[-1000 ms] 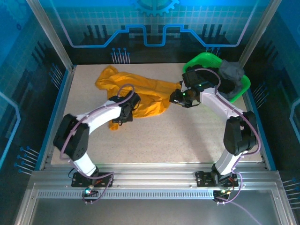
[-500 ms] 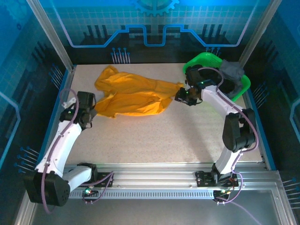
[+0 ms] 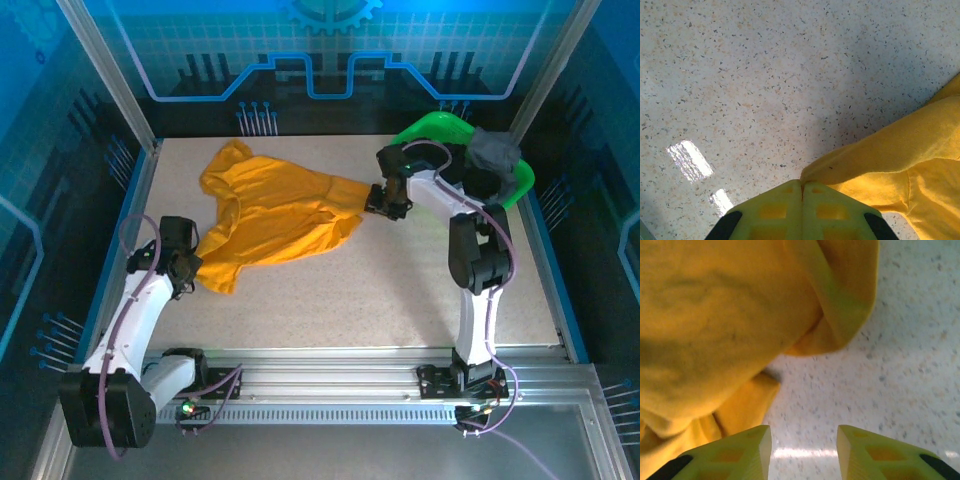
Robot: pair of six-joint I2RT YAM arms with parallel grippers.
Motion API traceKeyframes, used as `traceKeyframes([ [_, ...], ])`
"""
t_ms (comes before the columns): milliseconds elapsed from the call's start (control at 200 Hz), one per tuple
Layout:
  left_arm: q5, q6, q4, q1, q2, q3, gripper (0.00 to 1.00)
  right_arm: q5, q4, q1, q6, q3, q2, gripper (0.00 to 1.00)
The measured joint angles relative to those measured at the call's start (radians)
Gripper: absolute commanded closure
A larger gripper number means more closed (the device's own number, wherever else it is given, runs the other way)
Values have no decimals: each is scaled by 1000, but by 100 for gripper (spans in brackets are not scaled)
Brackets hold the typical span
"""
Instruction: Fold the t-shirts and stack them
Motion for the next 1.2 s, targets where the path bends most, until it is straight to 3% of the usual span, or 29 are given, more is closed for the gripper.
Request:
traceKeyframes([
  [170,1,0,0,0,6,0,100,40,-32,-3,0,156,147,62],
  [420,8,0,2,1,31,0,100,102,-95,-3,25,161,185,53],
  [640,8,0,7,2,41,1,100,109,-116,-11,39,243,253,68],
  [700,8,0,12,3,43,1,100,105,-123,-16,30,264,262,76],
  [810,8,0,17,4,46,2,100,91,-84,-21,-2,318,298,100],
  [1015,8,0,24,5,46,2,100,98,-21,-19,-22,267,264,100],
  [1200,6,0,31,5,46,2,100,157,-19,0,-10,72,5,100],
])
